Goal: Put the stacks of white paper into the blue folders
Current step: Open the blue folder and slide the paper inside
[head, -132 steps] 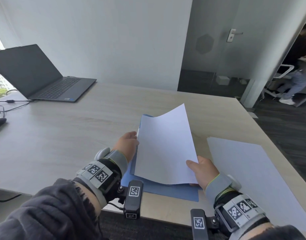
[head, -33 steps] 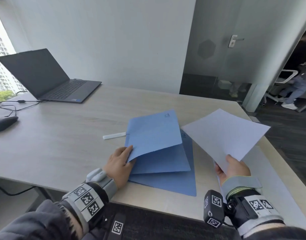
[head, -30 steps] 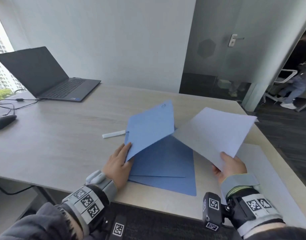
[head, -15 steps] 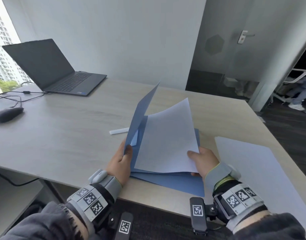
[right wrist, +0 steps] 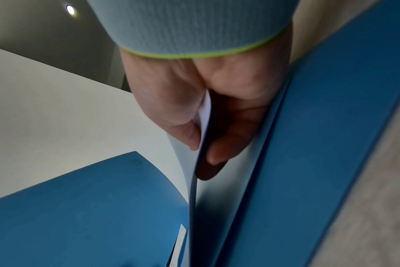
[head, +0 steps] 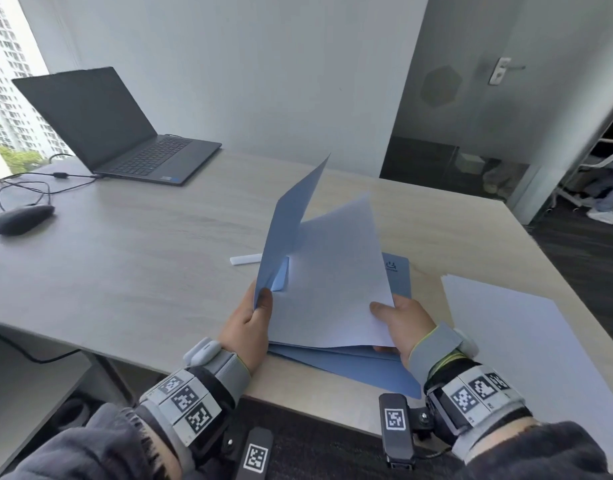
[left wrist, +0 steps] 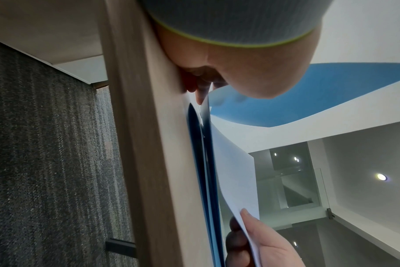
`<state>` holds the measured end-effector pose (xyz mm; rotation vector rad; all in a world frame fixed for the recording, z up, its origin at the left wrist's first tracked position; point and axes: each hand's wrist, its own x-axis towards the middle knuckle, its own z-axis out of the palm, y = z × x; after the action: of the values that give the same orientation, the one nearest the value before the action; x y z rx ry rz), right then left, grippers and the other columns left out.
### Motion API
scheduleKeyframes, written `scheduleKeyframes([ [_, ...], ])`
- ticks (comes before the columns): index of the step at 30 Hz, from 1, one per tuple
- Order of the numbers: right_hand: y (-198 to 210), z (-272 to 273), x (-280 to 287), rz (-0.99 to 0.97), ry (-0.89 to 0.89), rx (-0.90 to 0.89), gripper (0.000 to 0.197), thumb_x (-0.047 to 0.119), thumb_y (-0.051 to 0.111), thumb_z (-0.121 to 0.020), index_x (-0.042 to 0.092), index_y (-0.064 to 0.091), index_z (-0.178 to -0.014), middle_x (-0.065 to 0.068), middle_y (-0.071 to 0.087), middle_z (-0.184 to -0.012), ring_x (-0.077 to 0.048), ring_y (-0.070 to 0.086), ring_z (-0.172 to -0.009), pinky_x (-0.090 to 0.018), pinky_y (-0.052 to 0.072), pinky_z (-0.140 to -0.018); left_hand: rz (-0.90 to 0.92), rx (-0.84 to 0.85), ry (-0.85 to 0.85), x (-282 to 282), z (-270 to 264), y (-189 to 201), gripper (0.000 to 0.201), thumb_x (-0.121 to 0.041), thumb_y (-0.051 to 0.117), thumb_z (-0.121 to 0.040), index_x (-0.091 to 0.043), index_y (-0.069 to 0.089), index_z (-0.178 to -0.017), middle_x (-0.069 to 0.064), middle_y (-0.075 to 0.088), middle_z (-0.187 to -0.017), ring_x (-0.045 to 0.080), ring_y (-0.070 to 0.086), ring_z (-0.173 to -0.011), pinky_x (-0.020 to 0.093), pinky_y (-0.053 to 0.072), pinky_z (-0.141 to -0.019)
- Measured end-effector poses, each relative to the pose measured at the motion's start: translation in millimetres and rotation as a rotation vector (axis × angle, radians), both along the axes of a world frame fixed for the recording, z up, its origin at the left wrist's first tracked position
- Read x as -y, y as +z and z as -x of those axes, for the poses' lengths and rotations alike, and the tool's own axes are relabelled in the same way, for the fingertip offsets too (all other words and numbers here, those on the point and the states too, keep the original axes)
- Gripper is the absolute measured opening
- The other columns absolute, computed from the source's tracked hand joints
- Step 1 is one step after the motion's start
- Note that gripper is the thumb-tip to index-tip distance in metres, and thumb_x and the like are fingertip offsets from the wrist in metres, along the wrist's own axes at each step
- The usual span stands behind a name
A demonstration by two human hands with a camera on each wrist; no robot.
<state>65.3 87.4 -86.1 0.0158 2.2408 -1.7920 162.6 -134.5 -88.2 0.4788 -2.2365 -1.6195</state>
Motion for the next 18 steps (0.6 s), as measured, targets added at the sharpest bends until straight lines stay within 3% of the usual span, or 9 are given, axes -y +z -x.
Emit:
scheduleKeyframes([
  [6,-4.7,3.5,0.3,-0.023,0.0,0.001,0.012,0.014,0.057,-0.091,0.022,0.066,-0.088,-0.015,0.068,-0.098,-0.034,0.064,-0.077,-0.036,0.051,-0.052,0.0,0.029,0.036,-0.7,2.2,-2.4,0.04,-0.033,0.033,-0.104,-0.026,0.049,-0.141,-0.015,0.051,-0.121,0.006,0.043,-0.112,0.019,0.027,-0.095],
  [14,-4.1,6.4,-1.6,-0.058,-0.007,0.013,0.01,0.016,0.057,-0.091,0.022,0.066,-0.088,-0.014,0.068,-0.091,-0.032,0.062,-0.07,-0.032,0.049,-0.047,-0.03,0.018,0.023,0.3,2.9,-7.3,0.037,-0.034,0.034,-0.104,-0.032,0.05,-0.137,-0.015,0.055,-0.119,0.009,0.048,-0.112,0.021,0.03,-0.094],
  [16,-5.4,7.7,-3.1,-0.067,-0.01,0.023,0.009,0.017,0.058,-0.09,0.021,0.066,-0.089,-0.014,0.068,-0.09,-0.032,0.063,-0.07,-0.03,0.049,-0.046,-0.006,0.028,0.001,0.0,1.9,-6.9,0.035,-0.034,0.033,-0.104,-0.038,0.049,-0.135,-0.015,0.056,-0.113,0.01,0.049,-0.106,0.023,0.034,-0.088],
  [18,-5.5,8.3,-3.3,-0.08,0.0,0.032,0.008,0.018,0.058,-0.09,0.02,0.065,-0.092,-0.016,0.068,-0.092,-0.032,0.063,-0.071,-0.03,0.048,-0.045,0.04,0.045,-0.008,-1.0,0.6,-3.5,0.029,-0.032,0.032,-0.104,-0.047,0.046,-0.124,-0.017,0.056,-0.097,0.008,0.049,-0.089,0.02,0.039,-0.075],
])
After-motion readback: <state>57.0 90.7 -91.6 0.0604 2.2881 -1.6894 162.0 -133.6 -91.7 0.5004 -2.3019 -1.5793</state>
